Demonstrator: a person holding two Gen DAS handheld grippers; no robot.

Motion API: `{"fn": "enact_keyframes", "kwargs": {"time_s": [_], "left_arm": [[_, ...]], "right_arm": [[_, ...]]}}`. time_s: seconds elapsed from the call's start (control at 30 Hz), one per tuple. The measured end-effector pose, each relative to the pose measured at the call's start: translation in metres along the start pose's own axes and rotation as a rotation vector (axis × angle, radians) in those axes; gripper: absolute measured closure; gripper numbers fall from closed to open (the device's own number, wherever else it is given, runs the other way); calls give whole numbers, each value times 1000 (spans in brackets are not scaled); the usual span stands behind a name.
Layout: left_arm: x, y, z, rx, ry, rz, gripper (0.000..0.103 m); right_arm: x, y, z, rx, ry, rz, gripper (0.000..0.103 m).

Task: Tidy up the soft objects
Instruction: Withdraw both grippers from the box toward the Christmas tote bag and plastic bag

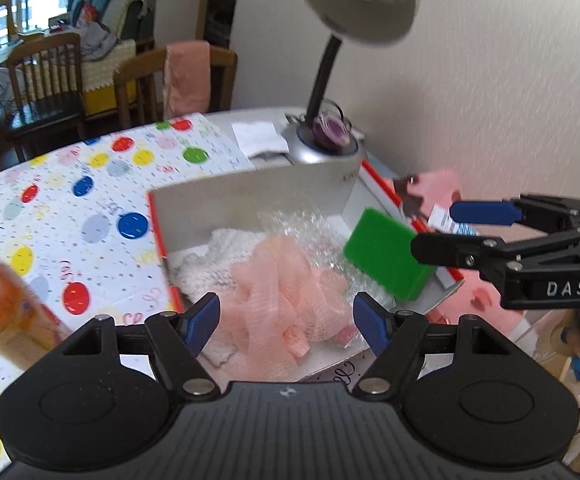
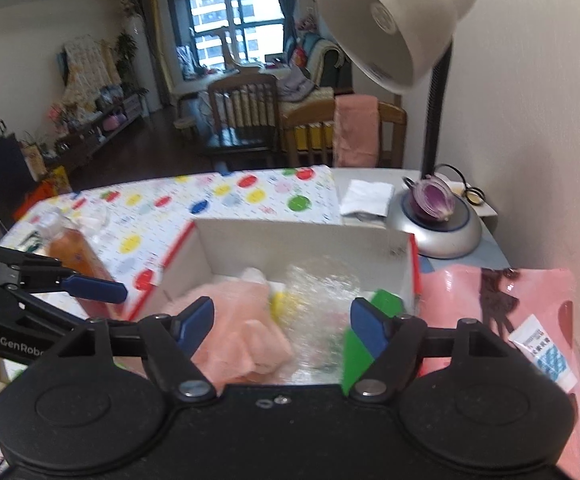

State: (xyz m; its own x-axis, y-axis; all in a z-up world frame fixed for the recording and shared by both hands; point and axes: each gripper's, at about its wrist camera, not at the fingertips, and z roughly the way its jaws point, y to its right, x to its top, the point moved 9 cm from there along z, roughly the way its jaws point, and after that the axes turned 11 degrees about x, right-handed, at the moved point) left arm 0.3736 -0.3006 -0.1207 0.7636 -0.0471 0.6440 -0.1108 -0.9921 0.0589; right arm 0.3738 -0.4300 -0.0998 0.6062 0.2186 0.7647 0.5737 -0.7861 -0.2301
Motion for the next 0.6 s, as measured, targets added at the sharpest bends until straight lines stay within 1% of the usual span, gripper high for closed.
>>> {"fn": "enact_keyframes", "kwargs": {"time_s": [0.2, 0.27, 0.4, 0.43, 0.47, 0.5, 0.57, 0.6], "left_arm": [[-1, -34, -38, 20, 78, -52, 30], [-4, -49, -50, 27, 107, -76, 30], [-16, -86, -72, 51, 141, -119, 30], [-19, -97, -77, 61, 149, -129, 28], [-23, -108, -81, 73, 154, -141, 23], [-27, -120, -85, 82, 158, -158, 21], [-34, -144, -95, 106, 175, -199, 21], [-38, -157, -100, 130, 191, -222, 21]], "right_arm": [[11, -41, -8, 58, 33, -32, 22], [13, -57, -9, 76, 38, -44, 22], [17, -93, -4, 117, 44, -64, 19], [19, -102, -2, 126, 46, -67, 18], [19, -111, 0, 133, 47, -68, 17], [20, -120, 2, 145, 47, -69, 17], [23, -139, 10, 164, 43, -72, 16], [24, -149, 14, 170, 39, -75, 16]]}}
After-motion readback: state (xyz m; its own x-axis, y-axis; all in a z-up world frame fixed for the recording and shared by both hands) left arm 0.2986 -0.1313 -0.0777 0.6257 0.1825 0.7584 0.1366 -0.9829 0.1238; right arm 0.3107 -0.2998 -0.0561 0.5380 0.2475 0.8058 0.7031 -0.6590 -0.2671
